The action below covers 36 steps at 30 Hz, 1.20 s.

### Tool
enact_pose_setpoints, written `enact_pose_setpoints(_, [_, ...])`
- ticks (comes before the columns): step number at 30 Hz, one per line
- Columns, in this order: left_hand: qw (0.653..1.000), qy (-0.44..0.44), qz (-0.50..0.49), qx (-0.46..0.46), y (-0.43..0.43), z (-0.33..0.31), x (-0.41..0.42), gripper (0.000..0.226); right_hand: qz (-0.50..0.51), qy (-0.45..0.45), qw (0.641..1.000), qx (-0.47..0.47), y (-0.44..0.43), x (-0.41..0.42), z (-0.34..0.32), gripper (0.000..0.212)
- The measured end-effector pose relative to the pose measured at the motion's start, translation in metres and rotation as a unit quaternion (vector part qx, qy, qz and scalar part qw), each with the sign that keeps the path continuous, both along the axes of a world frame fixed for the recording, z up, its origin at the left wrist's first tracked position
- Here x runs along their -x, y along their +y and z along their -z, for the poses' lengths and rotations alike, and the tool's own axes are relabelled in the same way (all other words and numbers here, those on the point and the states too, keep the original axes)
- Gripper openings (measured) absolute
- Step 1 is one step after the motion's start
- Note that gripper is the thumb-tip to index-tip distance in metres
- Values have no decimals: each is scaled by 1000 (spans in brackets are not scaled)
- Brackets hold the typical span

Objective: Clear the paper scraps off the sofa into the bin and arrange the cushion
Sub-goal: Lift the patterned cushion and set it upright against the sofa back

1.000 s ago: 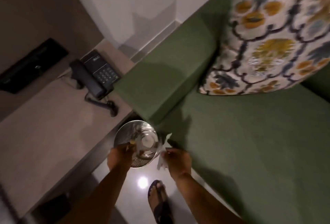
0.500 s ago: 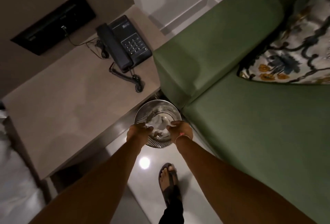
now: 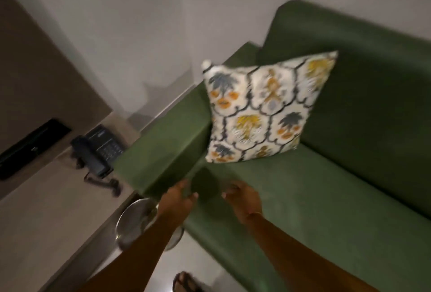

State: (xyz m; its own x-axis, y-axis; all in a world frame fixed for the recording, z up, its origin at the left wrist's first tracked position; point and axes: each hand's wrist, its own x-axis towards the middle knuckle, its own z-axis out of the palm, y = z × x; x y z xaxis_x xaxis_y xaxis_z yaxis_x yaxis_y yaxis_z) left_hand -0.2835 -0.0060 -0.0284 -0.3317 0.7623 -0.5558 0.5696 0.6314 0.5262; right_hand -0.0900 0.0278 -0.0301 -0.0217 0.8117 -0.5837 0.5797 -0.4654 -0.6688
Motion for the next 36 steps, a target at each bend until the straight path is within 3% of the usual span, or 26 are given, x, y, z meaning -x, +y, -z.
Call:
enact_pose_setpoints(6, [988,-114,-82,-62,112,-32,-67,102,151,-34,985,-81,102,-115,-36,82])
enact_pose_setpoints(9, [978,-146,-106,-100,147,-22,-79,102,207,6,978,-38,150,-143,-30,100])
enact_pose_setpoints(11, [976,-151,-91,-126,158,-20,-91,92,217,71,974,-4,180,-152,-16,97])
enact_pose_setpoints(13, [974,-153,-89,-143,160,-16,-98,87,202,145,968,32,201,-150,-8,79])
enact_pose_setpoints(17, [972,-141,-111,-148,160,-13,-105,77,197,151,967,-51,200,-147,4,80])
enact_pose_setpoints(21, [965,-142,-129,-180,161,-29,-133,71,273,171,936,-139,155,-157,1,60])
enact_pose_setpoints(26, [959,-221,-8,-177,189,-56,-194,70,419,149,869,-219,94,-206,-16,77])
enact_pose_setpoints(29, [961,-232,59,-135,210,-54,-230,69,477,136,842,-210,77,-229,-14,81])
enact_pose_setpoints(33, [978,-173,90,-74,225,-35,-249,67,487,102,857,-134,78,-245,7,76])
enact_pose_setpoints(36, [981,-129,142,-41,227,-24,-243,64,466,111,871,-111,72,-255,25,86])
